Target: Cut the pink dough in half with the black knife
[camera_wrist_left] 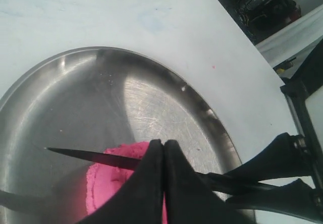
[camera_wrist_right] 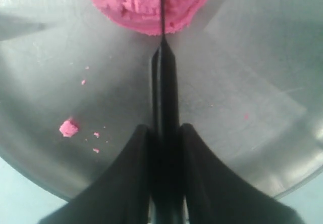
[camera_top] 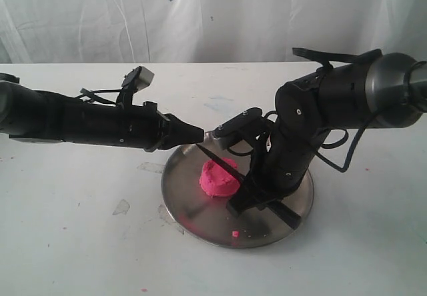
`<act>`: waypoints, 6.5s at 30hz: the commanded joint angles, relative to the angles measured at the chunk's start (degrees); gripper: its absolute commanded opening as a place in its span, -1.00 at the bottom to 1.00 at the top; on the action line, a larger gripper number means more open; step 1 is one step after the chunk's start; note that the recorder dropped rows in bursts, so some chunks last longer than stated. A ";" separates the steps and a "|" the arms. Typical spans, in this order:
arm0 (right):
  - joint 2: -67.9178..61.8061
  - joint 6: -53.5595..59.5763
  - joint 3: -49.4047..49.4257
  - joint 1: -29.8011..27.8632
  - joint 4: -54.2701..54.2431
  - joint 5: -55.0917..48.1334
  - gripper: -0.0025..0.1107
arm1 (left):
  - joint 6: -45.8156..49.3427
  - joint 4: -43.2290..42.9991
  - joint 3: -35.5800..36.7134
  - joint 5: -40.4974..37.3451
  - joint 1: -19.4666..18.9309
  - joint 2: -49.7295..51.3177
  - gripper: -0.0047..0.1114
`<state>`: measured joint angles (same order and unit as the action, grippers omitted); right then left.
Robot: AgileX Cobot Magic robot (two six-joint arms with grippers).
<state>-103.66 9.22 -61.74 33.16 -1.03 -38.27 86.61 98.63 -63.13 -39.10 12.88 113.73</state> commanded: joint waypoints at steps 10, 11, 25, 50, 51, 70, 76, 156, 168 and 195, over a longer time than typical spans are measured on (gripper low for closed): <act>0.11 -0.27 -0.50 -0.04 0.64 0.38 -0.96 | 1.25 1.32 -0.28 3.49 1.56 -0.06 -0.92; 0.11 -0.27 -0.50 -0.04 0.64 0.38 -0.96 | 1.80 1.32 -0.28 3.49 1.56 -0.06 -0.92; 0.11 -0.27 -0.50 -0.04 0.64 0.53 -0.96 | -0.90 1.32 -4.49 2.45 1.56 3.59 -0.92; 0.11 -0.27 -0.50 -0.04 0.64 0.80 -0.96 | -1.17 1.32 -4.99 1.62 1.56 9.60 -0.92; 0.11 -0.27 -0.50 -0.04 0.64 0.71 -0.96 | -1.17 1.32 -4.99 1.37 1.56 9.60 -0.92; 0.11 -0.27 -0.50 -0.04 1.03 0.98 -0.96 | -6.06 -2.92 -10.80 -2.48 -0.78 5.97 -0.92; 0.11 -0.27 -0.50 -0.04 1.03 0.98 -0.96 | -6.06 -4.06 -10.80 0.38 1.52 7.46 -0.92; -0.61 -0.01 -0.47 -0.04 0.68 -0.80 -0.96 | -11.08 -14.12 -14.17 6.48 6.08 12.95 -0.92; -3.60 -0.01 -0.47 -0.04 0.68 -1.01 -0.96 | -11.08 -14.12 -14.17 6.48 6.08 12.95 -0.92; -1.92 0.89 -2.94 -0.04 2.03 -8.84 -0.96 | -10.95 -14.36 -14.17 7.24 6.08 12.44 -0.92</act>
<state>-105.98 9.17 -64.36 33.16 0.44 -45.93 75.48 87.29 -78.04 -33.70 18.69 125.65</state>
